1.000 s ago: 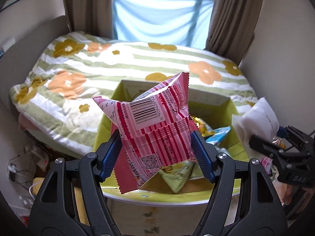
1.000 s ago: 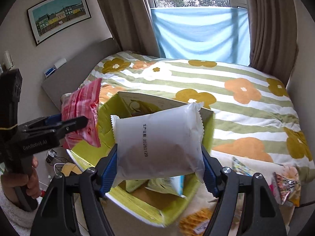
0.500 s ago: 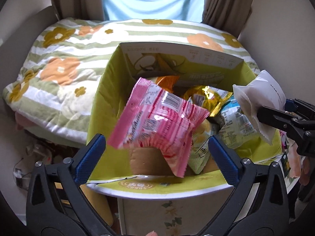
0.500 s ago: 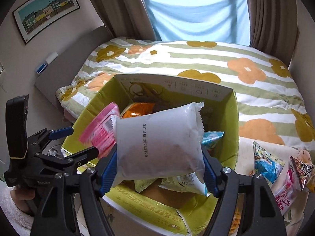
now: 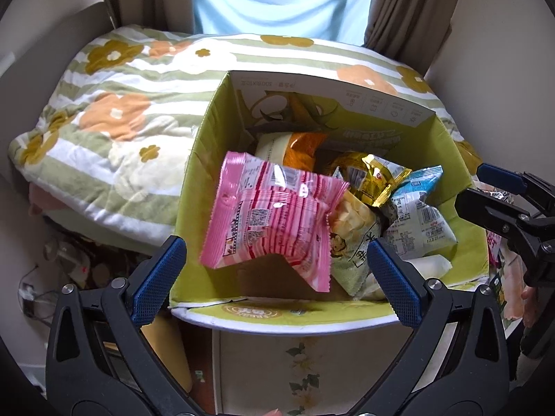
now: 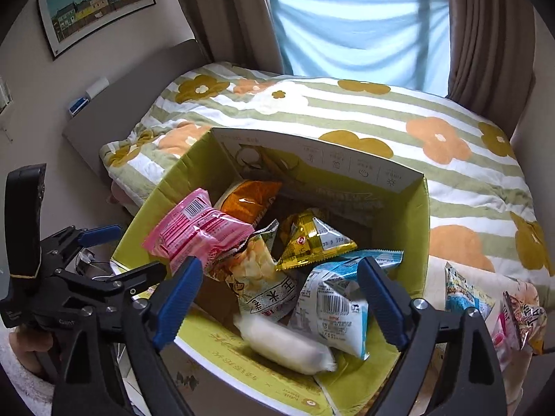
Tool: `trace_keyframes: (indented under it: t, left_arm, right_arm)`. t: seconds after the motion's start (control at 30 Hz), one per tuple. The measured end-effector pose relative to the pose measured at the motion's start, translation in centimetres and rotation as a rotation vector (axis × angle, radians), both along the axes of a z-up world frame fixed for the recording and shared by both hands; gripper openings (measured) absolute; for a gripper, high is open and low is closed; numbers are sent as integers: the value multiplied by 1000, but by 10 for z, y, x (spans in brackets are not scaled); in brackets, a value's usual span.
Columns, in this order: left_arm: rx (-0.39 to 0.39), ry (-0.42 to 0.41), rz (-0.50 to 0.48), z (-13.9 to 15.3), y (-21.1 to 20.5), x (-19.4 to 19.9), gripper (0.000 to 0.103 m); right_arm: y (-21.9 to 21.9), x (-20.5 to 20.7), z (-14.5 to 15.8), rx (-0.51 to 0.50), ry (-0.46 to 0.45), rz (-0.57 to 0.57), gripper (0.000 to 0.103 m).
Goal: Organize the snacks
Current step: 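Carry pink bag and white packet over the yellow box and open both grippers, then move both tools back to the tray of remaining snacks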
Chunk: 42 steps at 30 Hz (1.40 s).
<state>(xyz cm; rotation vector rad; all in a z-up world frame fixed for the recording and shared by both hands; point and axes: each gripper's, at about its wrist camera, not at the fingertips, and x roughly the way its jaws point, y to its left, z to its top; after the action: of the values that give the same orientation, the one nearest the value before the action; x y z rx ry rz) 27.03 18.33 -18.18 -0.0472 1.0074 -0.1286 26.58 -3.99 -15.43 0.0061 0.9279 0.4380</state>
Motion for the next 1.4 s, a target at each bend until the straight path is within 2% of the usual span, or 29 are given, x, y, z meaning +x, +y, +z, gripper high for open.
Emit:
trace_keyframes:
  t: [0.33, 0.87, 1.1, 1.4]
  left_arm:
    - [6, -29, -18, 14, -4, -11, 103]
    - [-11, -34, -111, 17, -30, -13, 103]
    - [-1, -75, -138, 39, -65, -24, 103]
    - [-14, -114, -189, 61, -148, -38, 103]
  right_arm:
    - [-3, -14, 5, 4, 2, -31, 89]
    - [-26, -36, 9, -13, 5, -130, 89]
    - [-58, -50, 23, 19, -30, -165, 89]
    - [-142, -71, 40, 17, -72, -206, 89]
